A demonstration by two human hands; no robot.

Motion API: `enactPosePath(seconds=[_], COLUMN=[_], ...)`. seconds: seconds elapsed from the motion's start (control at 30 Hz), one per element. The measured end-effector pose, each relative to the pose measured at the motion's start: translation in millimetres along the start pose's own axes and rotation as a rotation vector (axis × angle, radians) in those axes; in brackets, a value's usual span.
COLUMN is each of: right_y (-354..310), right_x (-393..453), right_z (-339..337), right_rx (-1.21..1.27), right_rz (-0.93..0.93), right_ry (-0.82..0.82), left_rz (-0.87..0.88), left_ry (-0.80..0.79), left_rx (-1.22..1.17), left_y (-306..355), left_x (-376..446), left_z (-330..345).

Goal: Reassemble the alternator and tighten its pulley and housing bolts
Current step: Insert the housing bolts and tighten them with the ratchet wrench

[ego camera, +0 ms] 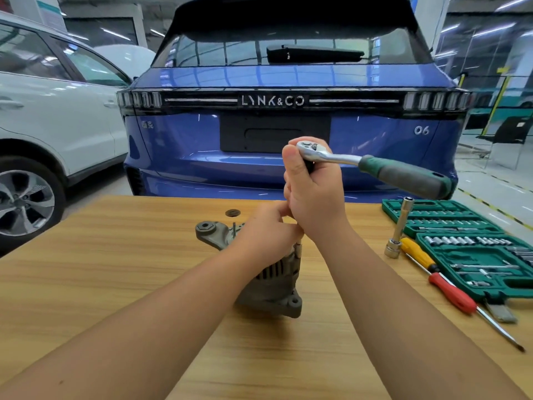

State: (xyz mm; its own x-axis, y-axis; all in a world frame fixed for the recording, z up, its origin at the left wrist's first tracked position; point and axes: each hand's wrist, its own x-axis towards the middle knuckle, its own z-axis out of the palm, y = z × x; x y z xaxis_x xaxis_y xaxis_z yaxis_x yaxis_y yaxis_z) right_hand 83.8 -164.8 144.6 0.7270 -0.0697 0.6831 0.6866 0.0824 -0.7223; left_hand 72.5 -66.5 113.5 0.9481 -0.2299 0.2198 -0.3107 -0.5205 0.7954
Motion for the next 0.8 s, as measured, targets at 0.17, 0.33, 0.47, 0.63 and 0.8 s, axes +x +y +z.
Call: enactPosePath(seconds=[0.17,0.33,0.47,0.63,0.8], right_y=[-5.8,-2.3,-2.6,-6.3,-17.7], right_x=[-4.2,-5.5,-3.1,-1.7,8.2], right_z=[-4.2,-7.6,-7.8,-6.2,-6.7], right_rx=[-0.035,-0.013,-0.06,-0.102,0.02], right_rz=[-0.001,0.006,0.014,0.026,0.063], right_ry=[0.045,0.112,0.095,0.04,0.07], left_rz=[0.133,-0.037,-0.08,-0.044,-0.04], left_ry=[-0.013,0.012,0.045,0.003,-0.04], left_rx=[0.513,0.504,0.441,0.561,0.535], left_y=[-5.2,-47.4,-63.9,-65.5,-64.8], left_x=[-4.0,-11.6,-17.4,-16.6,-15.2], left_z=[-42.0,-78.6,-76.0,-79.0,-80.8])
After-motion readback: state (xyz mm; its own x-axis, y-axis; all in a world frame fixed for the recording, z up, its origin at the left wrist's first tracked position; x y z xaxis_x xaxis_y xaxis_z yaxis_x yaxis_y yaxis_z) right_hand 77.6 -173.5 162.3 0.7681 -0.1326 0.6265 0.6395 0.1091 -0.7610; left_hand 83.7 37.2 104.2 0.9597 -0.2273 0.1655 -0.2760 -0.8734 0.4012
